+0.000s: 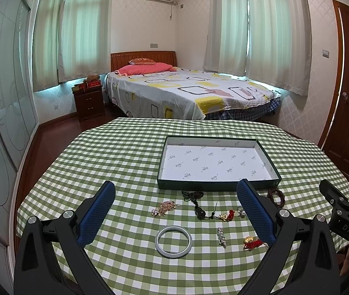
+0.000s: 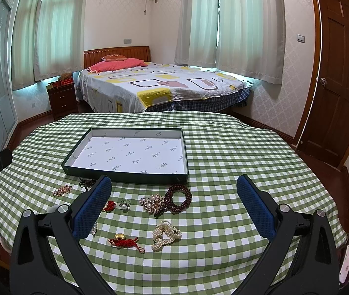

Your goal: Organize jewelry

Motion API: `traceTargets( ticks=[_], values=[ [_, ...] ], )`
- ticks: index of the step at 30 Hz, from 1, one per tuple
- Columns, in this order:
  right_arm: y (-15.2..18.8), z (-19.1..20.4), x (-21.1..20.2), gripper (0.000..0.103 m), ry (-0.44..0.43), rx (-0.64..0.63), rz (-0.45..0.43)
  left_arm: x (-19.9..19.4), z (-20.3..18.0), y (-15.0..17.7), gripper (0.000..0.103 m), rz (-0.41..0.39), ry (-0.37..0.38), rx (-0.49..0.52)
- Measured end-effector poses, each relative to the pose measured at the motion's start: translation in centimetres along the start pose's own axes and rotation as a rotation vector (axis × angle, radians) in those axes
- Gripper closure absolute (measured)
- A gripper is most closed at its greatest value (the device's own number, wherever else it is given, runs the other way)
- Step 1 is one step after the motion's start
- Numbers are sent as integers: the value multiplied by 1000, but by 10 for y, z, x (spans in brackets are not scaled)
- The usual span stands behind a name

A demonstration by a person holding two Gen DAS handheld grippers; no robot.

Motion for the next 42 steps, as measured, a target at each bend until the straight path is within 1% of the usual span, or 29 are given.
traceTargets(
  ticks=[22, 31, 33, 35, 37, 39, 42],
  values=[
    [-5, -3, 0, 4, -2, 1, 2, 0, 0, 5, 7, 7, 2, 2],
    [-2, -4, 3, 4, -4, 4, 9, 10, 1, 12, 7, 32, 2, -3],
    [7, 3, 6, 4, -8, 4, 11, 16, 1, 17, 7, 53, 12, -2],
    [15, 5, 13, 4, -11, 2, 19, 27, 5, 28, 7, 95, 15, -6],
    [24, 5, 21, 4, -14, 1, 35, 38, 11, 40, 7, 146, 8, -34],
    [37, 5, 32, 4, -24, 2, 60, 50, 16, 56, 7, 207, 22, -66],
    [59, 7, 49, 4, -37, 3, 116, 64, 16, 77, 7, 258, 26, -61]
  ],
)
Point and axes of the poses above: each gripper's, at about its wrist camera, not at the fingertips, and x roughly the way its jaws point, z to its left, y to its underside, the point moved 7 cm from there along x, roughly the way its jaws point, and after that the axes turned 10 degrees about -z, right-handed, at the moved point
